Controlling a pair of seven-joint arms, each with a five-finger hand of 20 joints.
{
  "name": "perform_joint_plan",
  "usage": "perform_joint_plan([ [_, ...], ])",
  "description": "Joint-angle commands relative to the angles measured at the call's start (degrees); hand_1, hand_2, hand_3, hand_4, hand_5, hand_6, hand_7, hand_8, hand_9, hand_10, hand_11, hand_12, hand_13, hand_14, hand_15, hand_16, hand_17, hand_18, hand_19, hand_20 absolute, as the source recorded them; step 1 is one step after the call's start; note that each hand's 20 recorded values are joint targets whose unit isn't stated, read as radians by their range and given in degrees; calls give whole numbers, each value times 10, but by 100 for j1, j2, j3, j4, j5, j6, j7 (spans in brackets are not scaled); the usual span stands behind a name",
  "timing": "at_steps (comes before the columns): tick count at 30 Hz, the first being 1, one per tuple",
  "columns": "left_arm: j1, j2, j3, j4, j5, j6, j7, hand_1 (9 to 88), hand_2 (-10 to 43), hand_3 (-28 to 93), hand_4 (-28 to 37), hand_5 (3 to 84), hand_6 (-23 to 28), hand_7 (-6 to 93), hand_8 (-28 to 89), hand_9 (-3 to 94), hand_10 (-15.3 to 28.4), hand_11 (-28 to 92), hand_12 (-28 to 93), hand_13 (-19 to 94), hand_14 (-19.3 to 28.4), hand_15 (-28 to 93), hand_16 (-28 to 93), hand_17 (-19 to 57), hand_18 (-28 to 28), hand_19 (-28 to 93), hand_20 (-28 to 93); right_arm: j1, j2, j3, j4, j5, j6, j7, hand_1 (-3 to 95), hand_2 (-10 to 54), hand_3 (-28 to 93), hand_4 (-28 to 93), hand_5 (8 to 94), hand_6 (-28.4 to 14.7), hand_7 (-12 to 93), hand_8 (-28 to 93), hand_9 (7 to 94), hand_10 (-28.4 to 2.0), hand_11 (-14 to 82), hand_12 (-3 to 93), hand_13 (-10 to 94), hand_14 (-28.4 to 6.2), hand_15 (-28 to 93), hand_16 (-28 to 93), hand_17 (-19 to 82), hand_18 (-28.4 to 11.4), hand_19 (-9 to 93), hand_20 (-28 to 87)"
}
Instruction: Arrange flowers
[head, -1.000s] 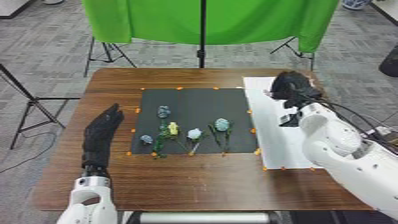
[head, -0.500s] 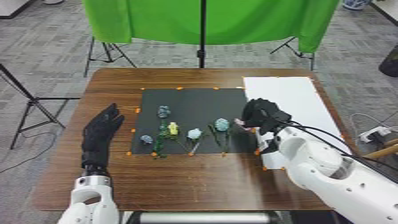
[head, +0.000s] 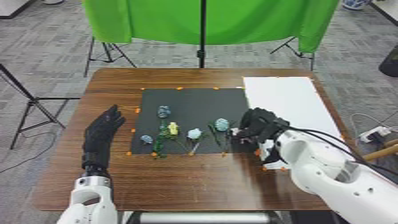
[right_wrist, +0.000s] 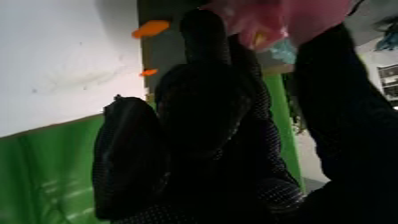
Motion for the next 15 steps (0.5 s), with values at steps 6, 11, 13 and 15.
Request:
perform_joint_plan([
  [6,141,-92,15,76,69,-178,-113,277,-11,659,-230,409,36,122,-68,379,116,146,117,312,156,197,8,63,124,57,215,-1164,-308,1712,-543,431,378,173,285,-95,563,-238,644,-29,129,-78,747,-154,151,185,902,-35,551,327,629,-119,932,521],
  [11,138,-96,-6,66,77,-243,-120,276,-11,660,-229,410,36,124,-67,386,118,147,118,313,156,196,8,63,124,54,211,-2488,-909,3527,-885,2864,954,-825,161,-47,579,-146,626,-43,109,-64,670,-182,106,181,763,-128,353,281,482,-169,752,330],
  [13,152,-104,-23,45,106,-288,-119,276,-11,659,-229,412,36,124,-68,393,120,150,119,315,157,197,8,63,123,52,210,-2955,-1147,4012,-866,3728,1030,-1672,153,-32,626,-150,606,-45,112,-68,608,-187,83,172,580,-175,247,253,311,-189,535,331],
  [15,147,-94,-43,18,140,-328,-163,275,-11,659,-229,413,36,124,-68,398,121,152,119,316,158,199,9,62,123,52,209,-3323,-1433,4330,-862,4541,1140,-2350,158,-23,659,-150,583,-37,118,-72,548,-180,71,159,457,-174,145,254,222,-165,269,307],
])
